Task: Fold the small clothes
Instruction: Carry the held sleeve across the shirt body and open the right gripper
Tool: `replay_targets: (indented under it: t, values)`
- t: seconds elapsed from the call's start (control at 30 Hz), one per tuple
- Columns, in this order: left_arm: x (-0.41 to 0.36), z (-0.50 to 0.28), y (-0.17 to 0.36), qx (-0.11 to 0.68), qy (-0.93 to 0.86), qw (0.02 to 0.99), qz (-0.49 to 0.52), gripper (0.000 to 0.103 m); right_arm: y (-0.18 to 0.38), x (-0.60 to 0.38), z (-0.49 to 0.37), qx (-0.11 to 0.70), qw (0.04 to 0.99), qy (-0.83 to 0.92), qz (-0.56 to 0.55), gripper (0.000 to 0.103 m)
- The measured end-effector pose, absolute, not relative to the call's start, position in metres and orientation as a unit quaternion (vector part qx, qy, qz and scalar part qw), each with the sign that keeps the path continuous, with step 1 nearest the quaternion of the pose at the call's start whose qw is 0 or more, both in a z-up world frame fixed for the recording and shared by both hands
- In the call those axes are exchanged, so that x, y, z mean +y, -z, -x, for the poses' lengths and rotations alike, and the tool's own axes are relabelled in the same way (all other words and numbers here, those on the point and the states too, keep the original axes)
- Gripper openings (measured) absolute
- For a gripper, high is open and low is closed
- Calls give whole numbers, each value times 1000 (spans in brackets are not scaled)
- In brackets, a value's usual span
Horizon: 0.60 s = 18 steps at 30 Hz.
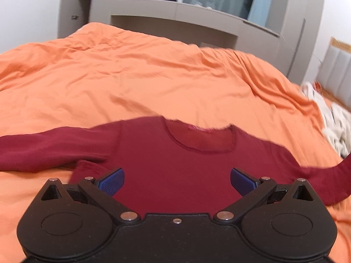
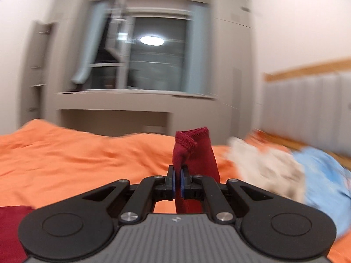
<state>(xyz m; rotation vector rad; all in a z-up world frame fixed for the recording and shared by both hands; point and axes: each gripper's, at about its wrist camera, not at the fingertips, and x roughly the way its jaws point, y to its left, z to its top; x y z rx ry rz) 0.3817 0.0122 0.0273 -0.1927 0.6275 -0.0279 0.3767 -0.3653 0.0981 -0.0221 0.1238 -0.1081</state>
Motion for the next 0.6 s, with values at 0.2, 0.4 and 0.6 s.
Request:
replay_targets:
  t: [0.2, 0.4, 0.6]
  values:
    - [55, -377, -48, 278, -30, 949, 145, 103, -103, -249, -396, 65, 994, -72, 47, 5]
    - [101, -372, -62, 252, -79, 945, 193, 103, -61, -138, -405, 127, 972, -165, 107, 5]
    - [125, -370, -64, 249, -99, 939, 217, 103, 6, -72, -394, 211, 935, -224, 175, 5]
